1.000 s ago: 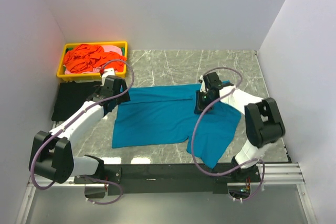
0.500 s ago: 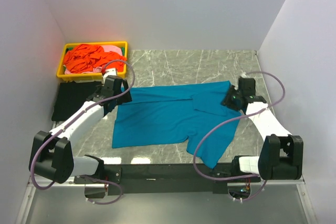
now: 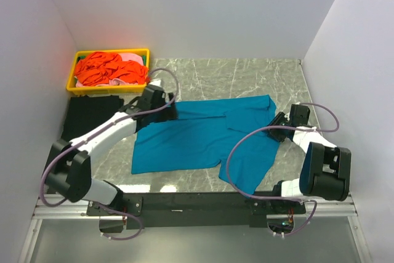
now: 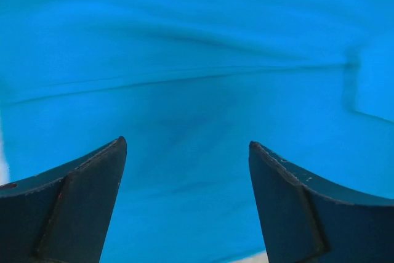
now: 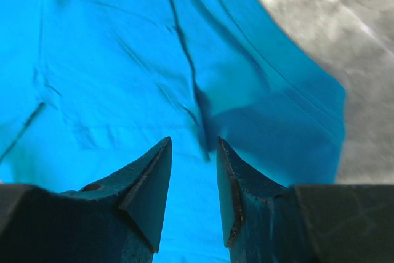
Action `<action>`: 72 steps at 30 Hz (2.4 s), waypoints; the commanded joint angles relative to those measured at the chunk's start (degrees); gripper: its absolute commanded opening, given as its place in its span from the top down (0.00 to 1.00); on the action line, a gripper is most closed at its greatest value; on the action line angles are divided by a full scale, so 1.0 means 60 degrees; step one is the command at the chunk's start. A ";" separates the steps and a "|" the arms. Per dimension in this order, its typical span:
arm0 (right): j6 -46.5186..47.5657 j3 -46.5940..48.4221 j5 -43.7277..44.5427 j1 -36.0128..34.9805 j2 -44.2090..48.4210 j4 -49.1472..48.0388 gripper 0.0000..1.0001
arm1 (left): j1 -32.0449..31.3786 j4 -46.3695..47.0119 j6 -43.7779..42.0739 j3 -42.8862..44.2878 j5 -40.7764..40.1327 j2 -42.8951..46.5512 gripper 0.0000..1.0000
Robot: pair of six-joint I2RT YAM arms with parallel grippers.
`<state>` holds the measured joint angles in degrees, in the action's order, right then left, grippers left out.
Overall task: Fold and stack the t-shirts
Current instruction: Fold the tshirt
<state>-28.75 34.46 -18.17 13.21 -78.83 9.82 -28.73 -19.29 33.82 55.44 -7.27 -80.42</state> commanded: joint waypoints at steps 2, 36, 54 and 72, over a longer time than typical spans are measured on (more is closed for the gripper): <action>-0.0262 -0.0044 -0.0661 0.0112 -0.0367 -0.1021 0.58 | -0.0821 0.0870 0.0968 0.1201 0.0903 -0.0861 0.16; -0.0188 -0.0572 -0.1746 0.0156 0.0408 -0.1403 1.00 | -0.3854 0.0696 0.2404 0.6858 0.0392 -0.7587 0.58; -0.0174 -0.0616 -0.1629 0.0156 0.0613 -0.1301 1.00 | -0.3956 0.0519 0.2141 0.7225 -0.0122 -0.8071 0.84; 0.0090 -0.0323 -0.1293 0.0142 0.1491 -0.0276 1.00 | -0.3971 0.0491 0.1672 0.7078 -0.0371 -0.7426 0.99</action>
<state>-29.54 31.38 -27.09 13.82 -72.23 6.17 -52.21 -16.99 45.58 96.57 -8.10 -128.42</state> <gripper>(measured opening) 0.008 0.012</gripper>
